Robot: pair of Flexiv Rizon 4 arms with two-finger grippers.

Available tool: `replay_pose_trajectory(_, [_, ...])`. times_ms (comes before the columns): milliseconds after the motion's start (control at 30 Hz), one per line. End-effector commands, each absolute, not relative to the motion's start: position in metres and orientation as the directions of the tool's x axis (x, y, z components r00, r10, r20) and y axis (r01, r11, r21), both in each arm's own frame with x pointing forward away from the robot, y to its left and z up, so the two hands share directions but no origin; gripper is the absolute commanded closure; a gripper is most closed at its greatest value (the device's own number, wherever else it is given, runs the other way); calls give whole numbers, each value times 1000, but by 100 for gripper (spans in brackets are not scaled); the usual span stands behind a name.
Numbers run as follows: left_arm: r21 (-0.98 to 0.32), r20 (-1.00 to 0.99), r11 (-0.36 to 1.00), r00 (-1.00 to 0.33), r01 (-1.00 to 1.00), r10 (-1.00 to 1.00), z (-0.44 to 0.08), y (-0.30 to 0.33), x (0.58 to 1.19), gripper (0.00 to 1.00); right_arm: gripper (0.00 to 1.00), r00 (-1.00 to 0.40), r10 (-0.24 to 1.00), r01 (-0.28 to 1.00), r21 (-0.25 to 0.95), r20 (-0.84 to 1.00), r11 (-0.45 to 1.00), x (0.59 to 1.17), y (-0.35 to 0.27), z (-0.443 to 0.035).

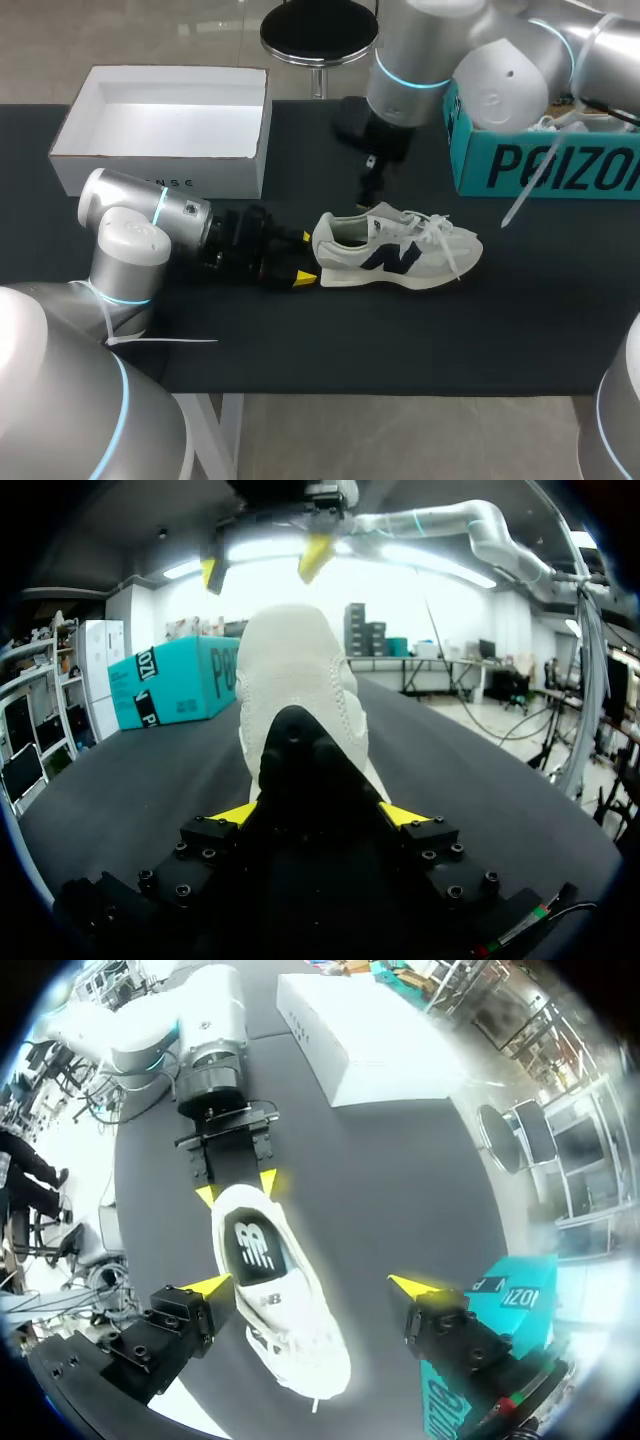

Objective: Take the shoe out of the shoebox, open the shoe tongue, remove and reinsert the insole, then place the shoe into the shoebox

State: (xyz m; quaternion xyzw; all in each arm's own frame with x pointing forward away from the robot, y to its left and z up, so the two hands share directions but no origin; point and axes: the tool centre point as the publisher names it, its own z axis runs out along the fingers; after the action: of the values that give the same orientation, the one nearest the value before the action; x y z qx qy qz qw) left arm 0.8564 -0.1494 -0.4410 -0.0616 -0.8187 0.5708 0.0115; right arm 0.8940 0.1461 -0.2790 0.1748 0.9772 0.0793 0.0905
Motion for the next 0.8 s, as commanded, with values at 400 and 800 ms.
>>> replay_pose_trajectory(400, [-936, -51, 342, -992, 87, 115, -443, -151, 857, 100, 100, -968, 234, 220, 133, -95, 966, 873, 178, -291])
replay_pose_trajectory(800, [-936, -51, 342, -992, 87, 115, -443, -151, 857, 100, 100, -968, 249, 245, 134, -19, 960, 866, 181, -328])
